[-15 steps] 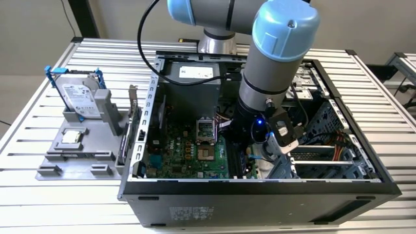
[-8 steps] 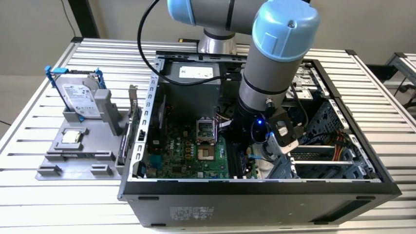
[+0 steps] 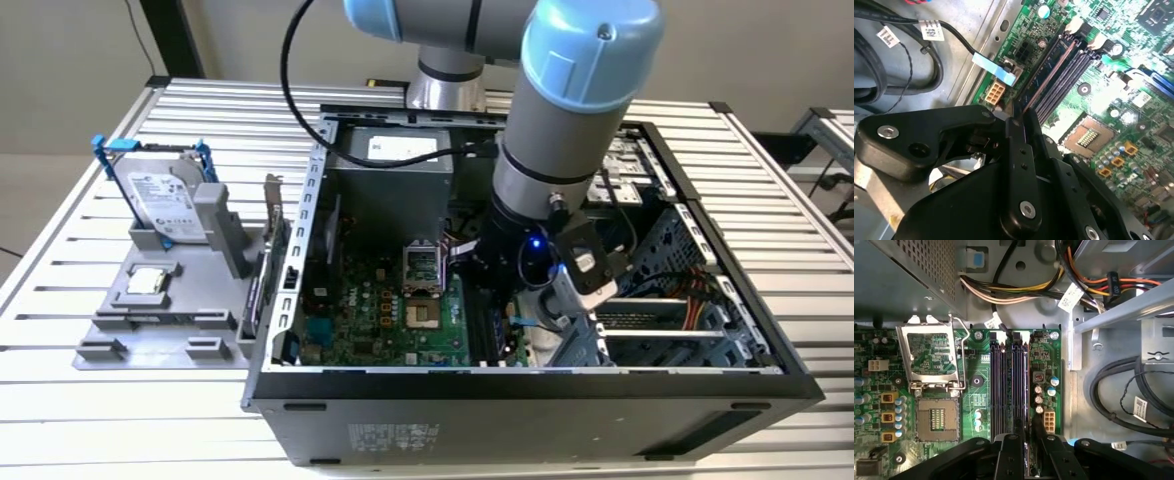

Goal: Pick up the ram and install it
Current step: 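Insert the ram into the slot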

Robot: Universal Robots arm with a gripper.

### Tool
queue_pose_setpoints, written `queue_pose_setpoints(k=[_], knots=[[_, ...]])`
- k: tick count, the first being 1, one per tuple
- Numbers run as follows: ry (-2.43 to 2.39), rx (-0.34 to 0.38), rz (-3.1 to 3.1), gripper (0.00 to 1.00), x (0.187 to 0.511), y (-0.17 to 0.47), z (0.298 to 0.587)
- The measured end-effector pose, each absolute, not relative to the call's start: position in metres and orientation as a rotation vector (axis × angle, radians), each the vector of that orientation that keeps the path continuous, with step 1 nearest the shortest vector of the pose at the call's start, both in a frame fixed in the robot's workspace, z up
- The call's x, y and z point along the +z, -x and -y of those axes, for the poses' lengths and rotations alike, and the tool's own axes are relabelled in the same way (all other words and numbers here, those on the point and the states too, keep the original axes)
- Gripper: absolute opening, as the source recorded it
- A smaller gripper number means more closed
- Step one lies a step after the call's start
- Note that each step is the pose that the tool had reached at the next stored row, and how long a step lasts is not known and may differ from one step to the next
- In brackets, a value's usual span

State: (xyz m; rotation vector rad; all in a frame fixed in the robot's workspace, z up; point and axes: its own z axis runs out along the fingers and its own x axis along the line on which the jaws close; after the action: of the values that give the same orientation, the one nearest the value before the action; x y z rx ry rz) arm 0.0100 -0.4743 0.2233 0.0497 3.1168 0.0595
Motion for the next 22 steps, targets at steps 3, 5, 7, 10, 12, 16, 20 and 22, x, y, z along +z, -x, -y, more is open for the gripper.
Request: queue_pose_setpoints(k=[3, 5, 7, 10, 12, 16, 20, 22], knots=[[-0.05, 0.059, -3.117, 1.0, 0.234, -0.01, 0.474], [-0.05, 0.059, -3.117, 1.0, 0.243, -0.01, 0.474], [-0.05, 0.059, -3.117, 1.0, 0.251, -0.01, 0.474], [-0.05, 0.059, -3.117, 1.0, 0.261, -0.01, 0.474], [-0.05, 0.06, -3.117, 1.0, 0.261, -0.01, 0.475], [-0.05, 0.059, -3.117, 0.0, 0.262, -0.01, 0.475], [-0.05, 0.059, -3.117, 0.0, 0.262, -0.01, 0.475], [-0.05, 0.059, -3.117, 0.0, 0.262, -0.01, 0.475]])
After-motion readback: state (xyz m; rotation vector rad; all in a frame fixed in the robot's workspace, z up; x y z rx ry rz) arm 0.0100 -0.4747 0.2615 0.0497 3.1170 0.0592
